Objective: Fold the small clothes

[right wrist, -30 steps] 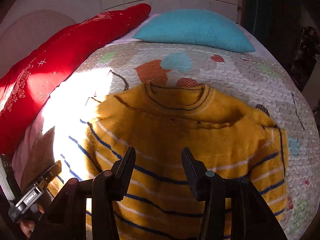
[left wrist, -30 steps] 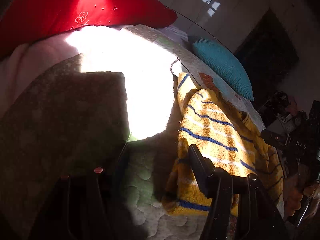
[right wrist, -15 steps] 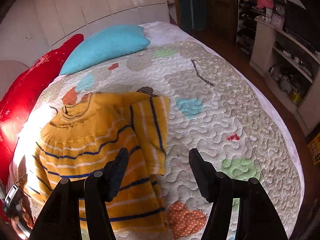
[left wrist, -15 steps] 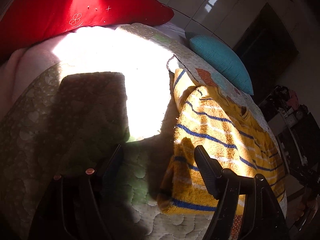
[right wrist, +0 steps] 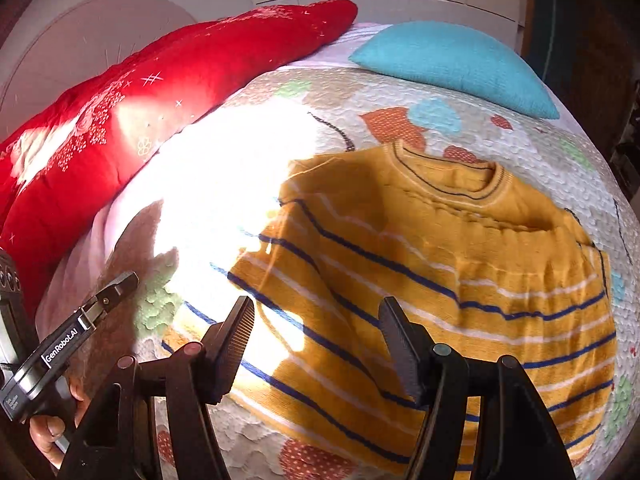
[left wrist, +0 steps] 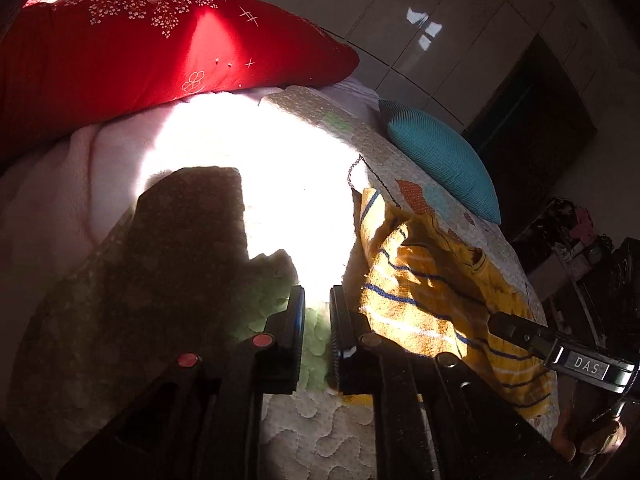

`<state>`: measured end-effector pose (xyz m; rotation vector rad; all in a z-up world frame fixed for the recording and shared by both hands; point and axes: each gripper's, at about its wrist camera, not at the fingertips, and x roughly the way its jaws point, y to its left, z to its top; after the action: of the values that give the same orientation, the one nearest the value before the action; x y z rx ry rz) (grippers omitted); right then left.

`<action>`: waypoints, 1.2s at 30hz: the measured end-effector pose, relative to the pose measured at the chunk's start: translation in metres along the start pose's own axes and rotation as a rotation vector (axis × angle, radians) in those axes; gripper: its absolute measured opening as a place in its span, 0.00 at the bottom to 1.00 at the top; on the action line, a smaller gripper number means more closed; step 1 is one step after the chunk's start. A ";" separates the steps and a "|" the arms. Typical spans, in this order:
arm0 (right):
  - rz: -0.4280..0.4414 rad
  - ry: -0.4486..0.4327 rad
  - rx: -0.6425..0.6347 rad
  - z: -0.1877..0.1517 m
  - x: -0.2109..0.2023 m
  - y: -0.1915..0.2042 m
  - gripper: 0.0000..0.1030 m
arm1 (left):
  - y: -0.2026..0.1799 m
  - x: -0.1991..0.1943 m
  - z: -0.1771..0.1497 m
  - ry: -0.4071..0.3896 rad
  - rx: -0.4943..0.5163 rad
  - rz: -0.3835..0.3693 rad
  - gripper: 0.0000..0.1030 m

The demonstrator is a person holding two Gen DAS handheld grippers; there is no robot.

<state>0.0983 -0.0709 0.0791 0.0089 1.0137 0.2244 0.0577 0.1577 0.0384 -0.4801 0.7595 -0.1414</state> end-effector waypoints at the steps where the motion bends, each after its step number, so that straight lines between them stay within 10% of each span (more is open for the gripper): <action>1: -0.005 0.010 -0.025 0.004 0.008 0.013 0.70 | 0.006 -0.005 0.002 -0.014 -0.011 0.018 0.32; 18: -0.472 0.126 -0.321 0.009 0.105 0.109 0.79 | 0.054 -0.012 0.004 -0.003 -0.178 0.072 0.39; 23: -0.453 0.108 -0.278 0.009 0.097 0.103 0.28 | 0.053 -0.004 0.002 0.031 -0.175 0.078 0.40; 30: -0.178 -0.001 0.000 0.029 0.020 0.032 0.15 | 0.042 -0.003 -0.002 0.027 -0.139 0.094 0.40; 36: -0.214 -0.127 0.286 0.013 -0.072 -0.125 0.09 | 0.030 0.000 -0.005 0.025 -0.112 0.096 0.40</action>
<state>0.0954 -0.2055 0.1323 0.1722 0.9057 -0.1163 0.0529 0.1824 0.0208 -0.5478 0.8163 -0.0158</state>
